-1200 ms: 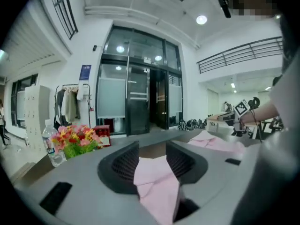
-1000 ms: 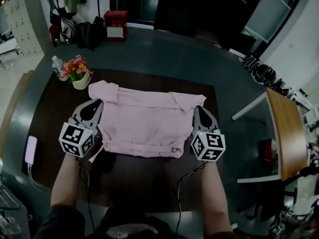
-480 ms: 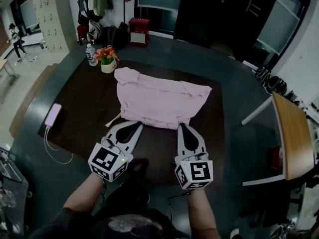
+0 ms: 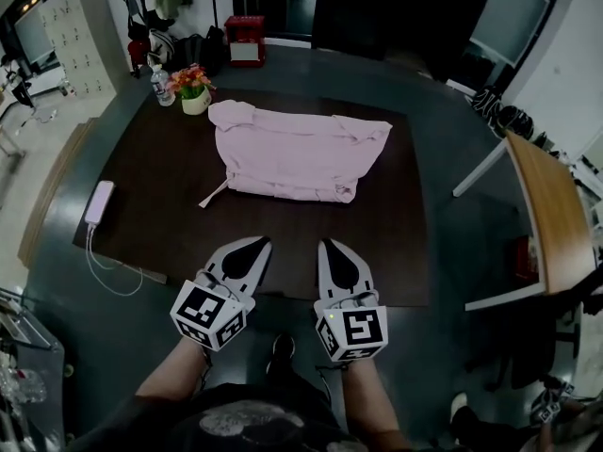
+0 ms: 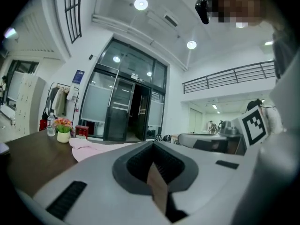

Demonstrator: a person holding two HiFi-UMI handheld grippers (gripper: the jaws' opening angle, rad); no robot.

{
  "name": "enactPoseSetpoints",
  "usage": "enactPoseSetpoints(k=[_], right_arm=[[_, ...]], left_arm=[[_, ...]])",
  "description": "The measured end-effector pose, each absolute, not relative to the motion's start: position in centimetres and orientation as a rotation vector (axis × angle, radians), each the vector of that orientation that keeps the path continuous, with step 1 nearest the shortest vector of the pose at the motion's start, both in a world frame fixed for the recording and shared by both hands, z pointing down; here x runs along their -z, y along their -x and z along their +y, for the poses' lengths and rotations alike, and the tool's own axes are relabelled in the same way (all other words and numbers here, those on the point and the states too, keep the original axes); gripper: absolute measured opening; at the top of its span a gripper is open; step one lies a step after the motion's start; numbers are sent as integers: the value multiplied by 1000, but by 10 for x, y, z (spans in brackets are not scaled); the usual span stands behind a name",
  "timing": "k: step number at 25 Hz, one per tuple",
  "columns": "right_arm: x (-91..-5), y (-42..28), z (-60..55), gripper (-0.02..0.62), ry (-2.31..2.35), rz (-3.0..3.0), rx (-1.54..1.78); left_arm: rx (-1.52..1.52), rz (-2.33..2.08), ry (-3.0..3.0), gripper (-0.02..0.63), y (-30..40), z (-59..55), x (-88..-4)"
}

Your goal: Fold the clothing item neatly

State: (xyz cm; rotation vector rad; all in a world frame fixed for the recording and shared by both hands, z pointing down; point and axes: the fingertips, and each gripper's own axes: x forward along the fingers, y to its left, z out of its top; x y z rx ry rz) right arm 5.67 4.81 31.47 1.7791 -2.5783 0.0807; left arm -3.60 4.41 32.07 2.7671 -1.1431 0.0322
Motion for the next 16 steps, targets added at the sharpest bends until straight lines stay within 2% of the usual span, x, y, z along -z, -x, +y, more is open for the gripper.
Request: enactPoseSetpoints(k=[8, 16], right_arm=[[-333, 14, 130, -8, -1724, -2535, -106], [-346, 54, 220, -8, -1728, -2496, -109]], left_arm=[[-42, -1095, -2687, 11, 109, 137, -352], [-28, -1078, -2686, 11, 156, 230, -362]])
